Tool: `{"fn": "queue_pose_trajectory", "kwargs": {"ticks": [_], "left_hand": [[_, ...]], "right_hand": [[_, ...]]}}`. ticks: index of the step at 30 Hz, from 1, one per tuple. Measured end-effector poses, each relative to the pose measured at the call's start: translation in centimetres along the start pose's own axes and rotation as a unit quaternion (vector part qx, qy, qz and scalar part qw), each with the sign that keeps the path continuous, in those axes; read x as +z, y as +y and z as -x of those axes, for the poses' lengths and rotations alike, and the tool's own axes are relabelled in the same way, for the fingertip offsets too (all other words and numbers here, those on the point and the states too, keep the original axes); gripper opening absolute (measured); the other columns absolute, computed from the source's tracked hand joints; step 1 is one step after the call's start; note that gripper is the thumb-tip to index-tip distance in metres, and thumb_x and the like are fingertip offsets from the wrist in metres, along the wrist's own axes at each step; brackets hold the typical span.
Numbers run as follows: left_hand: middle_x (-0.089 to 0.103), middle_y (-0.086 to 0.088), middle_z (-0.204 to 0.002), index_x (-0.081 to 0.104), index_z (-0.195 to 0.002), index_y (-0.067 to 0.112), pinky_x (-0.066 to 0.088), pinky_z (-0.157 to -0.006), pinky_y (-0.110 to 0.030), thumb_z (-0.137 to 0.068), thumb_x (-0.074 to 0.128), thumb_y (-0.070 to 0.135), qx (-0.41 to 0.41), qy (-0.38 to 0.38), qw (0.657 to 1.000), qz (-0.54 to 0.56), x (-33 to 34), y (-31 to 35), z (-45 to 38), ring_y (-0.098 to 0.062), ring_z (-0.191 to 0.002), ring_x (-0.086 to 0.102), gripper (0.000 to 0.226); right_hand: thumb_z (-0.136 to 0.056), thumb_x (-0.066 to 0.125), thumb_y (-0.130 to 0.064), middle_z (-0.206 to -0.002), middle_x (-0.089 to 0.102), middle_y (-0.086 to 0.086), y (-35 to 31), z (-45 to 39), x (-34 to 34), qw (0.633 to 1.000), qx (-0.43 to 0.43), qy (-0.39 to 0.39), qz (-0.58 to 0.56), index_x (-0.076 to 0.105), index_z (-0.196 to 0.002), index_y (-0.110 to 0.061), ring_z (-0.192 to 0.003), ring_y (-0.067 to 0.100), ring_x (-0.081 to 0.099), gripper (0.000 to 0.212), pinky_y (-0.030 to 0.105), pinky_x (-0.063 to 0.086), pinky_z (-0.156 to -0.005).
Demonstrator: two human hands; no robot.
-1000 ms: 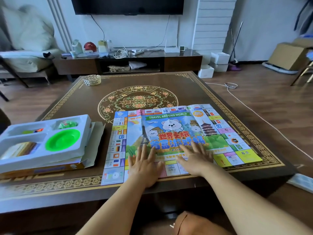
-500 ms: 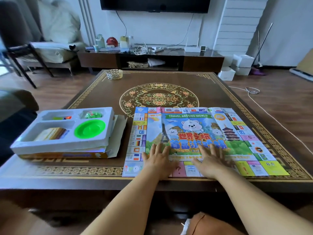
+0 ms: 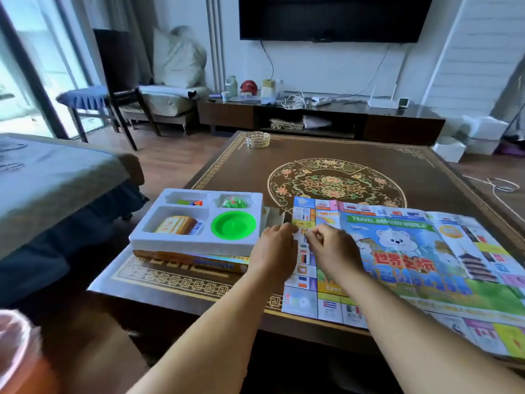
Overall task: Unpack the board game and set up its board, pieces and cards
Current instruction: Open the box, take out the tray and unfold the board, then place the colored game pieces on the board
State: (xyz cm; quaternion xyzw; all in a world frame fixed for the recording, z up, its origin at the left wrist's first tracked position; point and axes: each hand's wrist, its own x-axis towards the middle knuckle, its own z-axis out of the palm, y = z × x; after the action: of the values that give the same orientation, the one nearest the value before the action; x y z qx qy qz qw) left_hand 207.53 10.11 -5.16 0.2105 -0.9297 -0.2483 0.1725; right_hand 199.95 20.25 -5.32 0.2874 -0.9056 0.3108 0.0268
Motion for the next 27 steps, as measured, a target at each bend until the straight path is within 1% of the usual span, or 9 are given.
{"fn": "queue_pose_trajectory", "kwargs": {"ticks": [2, 5, 9, 12, 15, 18, 22, 24, 27], "left_hand": [[0.062, -0.011, -0.117, 0.058, -0.119, 0.016, 0.042, -0.087, -0.036, -0.095, 0.043, 0.019, -0.022, 0.017, 1.000, 0.000, -1.9, -2.0, -0.5, -0.030, -0.112, 0.052, 0.028], [0.059, -0.007, -0.124, 0.051, -0.128, 0.020, 0.040, -0.094, -0.034, -0.093, 0.047, 0.018, -0.058, 0.024, 0.998, -0.010, -4.1, -5.2, -1.4, -0.025, -0.118, 0.049, 0.035], [0.050, -0.006, -0.137, 0.042, -0.138, 0.021, 0.037, -0.101, -0.035, -0.094, 0.047, 0.021, -0.083, 0.007, 0.996, -0.043, -5.9, -8.9, -3.2, -0.025, -0.127, 0.044, 0.045], [0.052, -0.005, -0.136, 0.046, -0.136, 0.022, 0.036, -0.099, -0.034, -0.095, 0.044, 0.021, -0.091, 0.005, 0.993, -0.077, -6.2, -10.5, -4.8, -0.025, -0.125, 0.046, 0.042], [0.051, -0.005, -0.136, 0.046, -0.135, 0.021, 0.035, -0.101, -0.034, -0.093, 0.044, 0.015, -0.103, -0.008, 0.991, -0.088, -5.8, -11.4, -6.2, -0.024, -0.127, 0.044, 0.043], [0.047, -0.005, -0.140, 0.043, -0.137, 0.018, 0.033, -0.105, -0.035, -0.090, 0.044, 0.011, -0.096, -0.021, 0.992, -0.083, -5.5, -12.4, -8.7, -0.023, -0.131, 0.040, 0.048], [0.047, -0.012, -0.135, 0.041, -0.137, 0.018, 0.037, -0.100, -0.036, -0.090, 0.041, 0.010, -0.116, -0.050, 0.987, -0.102, -5.4, -13.4, -11.1, -0.030, -0.126, 0.045, 0.048], [0.051, -0.013, -0.125, 0.047, -0.129, 0.019, 0.041, -0.094, -0.038, -0.090, 0.043, 0.012, -0.126, -0.060, 0.983, -0.118, -5.2, -13.9, -11.8, -0.030, -0.120, 0.047, 0.040], [0.058, -0.010, -0.116, 0.057, -0.113, 0.013, 0.041, -0.090, -0.038, -0.093, 0.044, 0.015, -0.091, -0.046, 0.983, -0.151, -4.5, -14.4, -12.3, -0.028, -0.118, 0.042, 0.024]], "right_hand": [[-0.095, 0.049, -0.033, -0.093, 0.070, 0.008, -2.9, -1.0, 1.5, 1.000, -0.019, -0.013, -0.020, 0.065, -0.093, -0.019, -0.091, 0.033, 0.062, 0.021, 0.032, 0.043, -0.069], [-0.094, 0.049, -0.026, -0.103, 0.069, 0.008, -6.8, -2.3, 3.8, 0.998, -0.048, -0.025, -0.032, 0.065, -0.104, -0.018, -0.098, 0.032, 0.062, 0.021, 0.033, 0.047, -0.075], [-0.093, 0.049, -0.023, -0.120, 0.063, 0.006, -10.1, -5.1, 6.9, 0.996, -0.070, -0.042, -0.019, 0.057, -0.122, -0.022, -0.112, 0.028, 0.056, 0.031, 0.032, 0.044, -0.087], [-0.093, 0.048, -0.021, -0.129, 0.057, 0.008, -11.0, -7.9, 9.1, 0.996, -0.049, -0.075, 0.015, 0.048, -0.133, -0.023, -0.120, 0.030, 0.049, 0.040, 0.031, 0.040, -0.092], [-0.091, 0.047, -0.020, -0.128, 0.057, 0.011, -11.0, -10.6, 10.8, 0.996, -0.013, -0.081, 0.034, 0.047, -0.132, -0.025, -0.121, 0.031, 0.047, 0.041, 0.033, 0.041, -0.094], [-0.091, 0.046, -0.021, -0.129, 0.056, 0.012, -11.3, -13.6, 12.3, 0.994, -0.006, -0.088, 0.063, 0.048, -0.132, -0.025, -0.121, 0.031, 0.046, 0.041, 0.033, 0.040, -0.097], [-0.092, 0.047, -0.031, -0.131, 0.050, 0.005, -11.5, -15.9, 13.1, 0.978, 0.006, -0.113, 0.175, 0.054, -0.125, -0.027, -0.127, 0.027, 0.036, 0.034, 0.035, 0.032, -0.103], [-0.092, 0.046, -0.037, -0.130, 0.053, 0.002, -11.2, -16.3, 13.8, 0.969, -0.001, -0.118, 0.219, 0.056, -0.121, -0.028, -0.129, 0.025, 0.032, 0.032, 0.036, 0.026, -0.104], [-0.092, 0.047, -0.037, -0.127, 0.058, 0.000, -10.8, -16.6, 14.5, 0.969, 0.012, -0.119, 0.217, 0.060, -0.116, -0.027, -0.128, 0.025, 0.033, 0.029, 0.037, 0.025, -0.102]]}}
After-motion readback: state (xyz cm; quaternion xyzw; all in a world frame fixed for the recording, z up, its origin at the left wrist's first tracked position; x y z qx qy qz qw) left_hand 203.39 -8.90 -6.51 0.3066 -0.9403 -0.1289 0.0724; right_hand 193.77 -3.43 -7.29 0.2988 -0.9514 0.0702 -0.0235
